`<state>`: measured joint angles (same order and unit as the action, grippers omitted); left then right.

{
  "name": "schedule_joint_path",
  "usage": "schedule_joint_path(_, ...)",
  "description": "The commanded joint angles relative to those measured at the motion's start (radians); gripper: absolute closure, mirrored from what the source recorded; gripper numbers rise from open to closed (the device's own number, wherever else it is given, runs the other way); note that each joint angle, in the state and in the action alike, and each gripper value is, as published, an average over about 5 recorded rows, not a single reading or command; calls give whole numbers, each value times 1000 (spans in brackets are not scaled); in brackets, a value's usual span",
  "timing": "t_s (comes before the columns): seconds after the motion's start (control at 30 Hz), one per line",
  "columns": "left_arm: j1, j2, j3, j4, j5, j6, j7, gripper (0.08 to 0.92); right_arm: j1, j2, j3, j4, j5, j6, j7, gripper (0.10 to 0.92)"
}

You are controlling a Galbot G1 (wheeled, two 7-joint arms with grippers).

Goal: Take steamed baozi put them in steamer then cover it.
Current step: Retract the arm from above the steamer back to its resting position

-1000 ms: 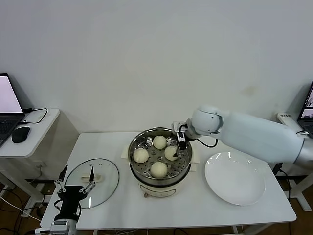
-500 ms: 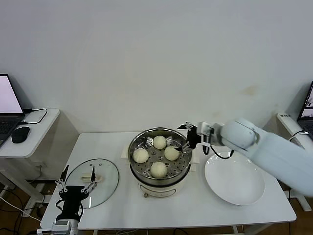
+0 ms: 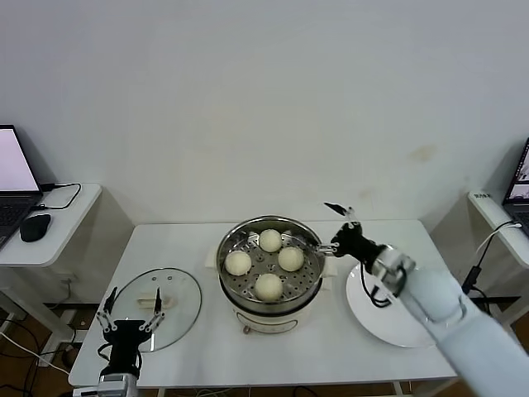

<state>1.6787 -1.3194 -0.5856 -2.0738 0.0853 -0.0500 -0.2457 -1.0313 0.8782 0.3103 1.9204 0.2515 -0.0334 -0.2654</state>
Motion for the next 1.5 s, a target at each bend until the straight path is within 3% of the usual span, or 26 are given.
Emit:
schedule_joint_path(0.03,-16,1,-11,101,343,-51,-50,177,-584,441,550,104,-108,237,-10,202)
schedule_joint_path(0.13,-29,33,-29,138,537,-66,-49,177,-629,518,593,125,-122,244,-18,203)
schedule_joint_path(0.37,-24,167,-69,242,866,-61,76,177,-656,552,687,131,-87,228,-9,202)
schedule_joint_path(0.5,-33,204,-90,309,1009,-60,121,177,-656,568,727,132,-51,208,-4,203)
schedule_joint_path(1.03,-305,218,-46,543,1178,-81,91,177,-659,605,745,90,-77,217,14,202)
schedule_joint_path(1.5,-412,219,2,624,1180,-84,100,177,-674,620,746,89,-83,206,21,203)
